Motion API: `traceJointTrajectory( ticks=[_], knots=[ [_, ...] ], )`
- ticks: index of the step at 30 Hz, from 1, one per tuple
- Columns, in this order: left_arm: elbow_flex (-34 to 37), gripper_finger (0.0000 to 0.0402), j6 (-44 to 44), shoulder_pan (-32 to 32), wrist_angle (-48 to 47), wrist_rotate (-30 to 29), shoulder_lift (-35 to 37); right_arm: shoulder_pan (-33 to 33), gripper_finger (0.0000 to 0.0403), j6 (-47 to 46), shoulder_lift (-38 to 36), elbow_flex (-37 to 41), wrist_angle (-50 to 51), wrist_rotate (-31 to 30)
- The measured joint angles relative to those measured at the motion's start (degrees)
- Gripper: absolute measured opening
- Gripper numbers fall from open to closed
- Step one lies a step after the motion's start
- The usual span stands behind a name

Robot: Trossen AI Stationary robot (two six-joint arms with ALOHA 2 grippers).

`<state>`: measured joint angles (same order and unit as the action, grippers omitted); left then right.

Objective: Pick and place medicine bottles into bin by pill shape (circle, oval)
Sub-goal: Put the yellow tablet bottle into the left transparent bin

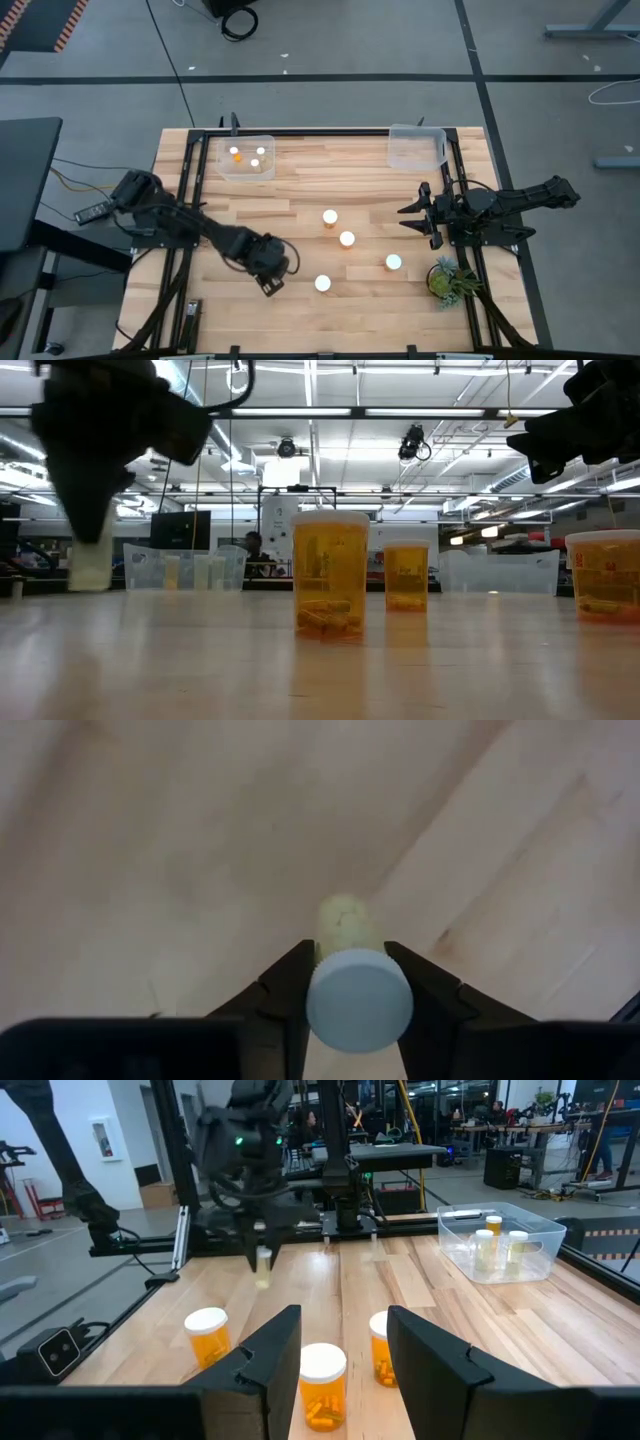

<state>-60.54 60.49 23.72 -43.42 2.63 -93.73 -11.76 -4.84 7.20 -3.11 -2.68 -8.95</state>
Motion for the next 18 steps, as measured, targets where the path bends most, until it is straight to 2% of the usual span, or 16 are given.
traceJointTrajectory(
  ticks=[8, 13, 18],
  knots=[
    [-11.14, 0.0118, -12.85, -7.30, -14.45, -5.66, 0.00, 0.00, 0.0157, 0.00, -0.01, 0.00, -0.02, 0.00],
    [-15.26, 0.0120, -18.58, -12.62, -18.22, -6.69, 0.02, 0.01, 0.0157, 0.00, 0.00, 0.00, 0.00, 0.00],
    [-16.39, 0.0116, -25.38, -18.72, -19.70, -6.72, 0.02, -0.01, 0.0157, 0.00, 0.00, 0.00, 0.00, 0.00]
  ],
)
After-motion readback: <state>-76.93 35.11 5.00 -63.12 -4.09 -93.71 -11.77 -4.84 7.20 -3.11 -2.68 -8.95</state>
